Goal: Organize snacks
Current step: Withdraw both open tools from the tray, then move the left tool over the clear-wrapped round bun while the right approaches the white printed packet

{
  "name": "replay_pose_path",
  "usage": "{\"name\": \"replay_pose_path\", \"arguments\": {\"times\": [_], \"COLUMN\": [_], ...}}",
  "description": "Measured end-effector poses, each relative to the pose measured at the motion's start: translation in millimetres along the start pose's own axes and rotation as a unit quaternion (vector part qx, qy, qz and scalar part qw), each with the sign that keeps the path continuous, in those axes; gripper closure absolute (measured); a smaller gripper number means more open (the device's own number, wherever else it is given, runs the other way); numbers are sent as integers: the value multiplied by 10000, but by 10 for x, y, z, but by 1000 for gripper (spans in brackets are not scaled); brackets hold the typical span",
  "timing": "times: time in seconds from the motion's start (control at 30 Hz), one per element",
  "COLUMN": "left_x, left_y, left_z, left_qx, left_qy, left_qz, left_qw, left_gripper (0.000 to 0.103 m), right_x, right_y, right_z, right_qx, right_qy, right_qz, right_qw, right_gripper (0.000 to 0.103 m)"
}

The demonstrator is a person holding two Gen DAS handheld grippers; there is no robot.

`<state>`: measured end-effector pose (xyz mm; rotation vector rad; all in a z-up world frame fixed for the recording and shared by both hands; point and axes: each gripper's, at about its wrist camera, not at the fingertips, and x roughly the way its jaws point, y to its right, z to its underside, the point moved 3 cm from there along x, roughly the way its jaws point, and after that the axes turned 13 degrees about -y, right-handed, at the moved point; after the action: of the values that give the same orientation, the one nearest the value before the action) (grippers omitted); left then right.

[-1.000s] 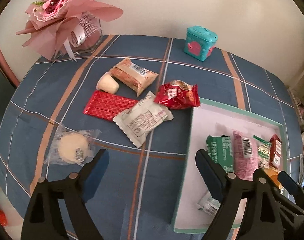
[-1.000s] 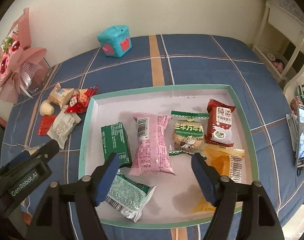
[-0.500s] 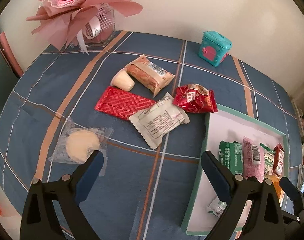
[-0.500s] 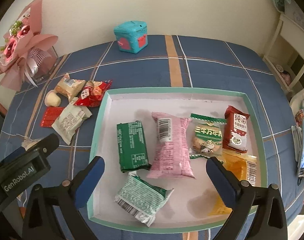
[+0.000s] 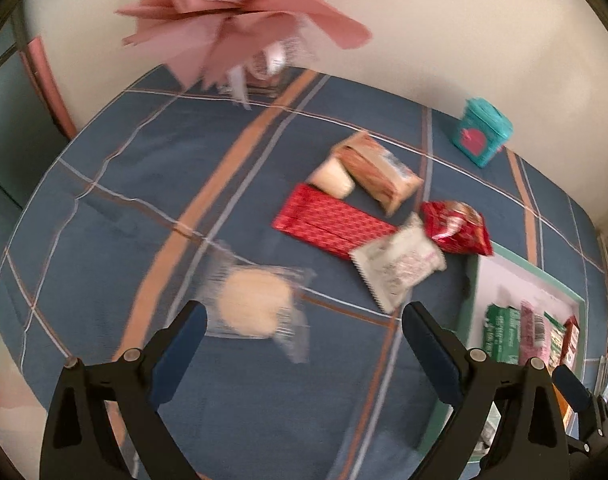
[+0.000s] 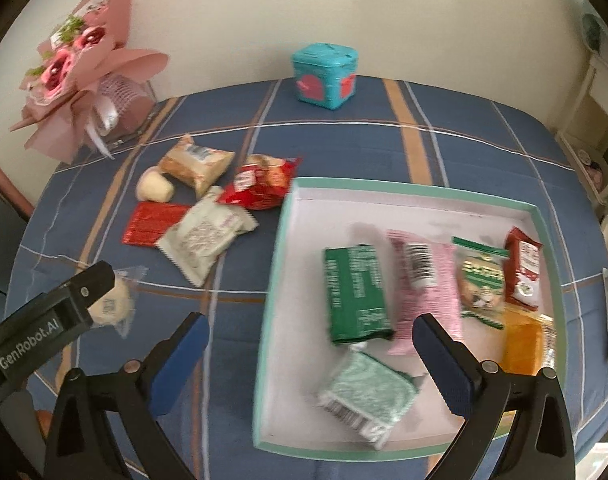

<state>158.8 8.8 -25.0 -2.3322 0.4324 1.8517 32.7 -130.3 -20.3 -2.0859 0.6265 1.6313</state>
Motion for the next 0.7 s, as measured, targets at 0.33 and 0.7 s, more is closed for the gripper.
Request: {"name": "replay_pose_path", "arguments": {"times": [0.33,0.7], "left_x": [-80,-13], "left_y": [-522,-812], "left_z": [-65,-69], "left_qx": [-473,-745], "left_qy": [22,-93], "left_qz": [-64,-97], "left_qw": [9989,9971], "left_gripper": [5,5], "right_x": [62,174], "right_y": [-420,-809], "right_z": [42,93], "right_qx": [-234,-500], "right_qy": [-50,-146], "right_qz": [-185,-383], "right_qw": [9995,9979], "right_gripper": [0,0]}}
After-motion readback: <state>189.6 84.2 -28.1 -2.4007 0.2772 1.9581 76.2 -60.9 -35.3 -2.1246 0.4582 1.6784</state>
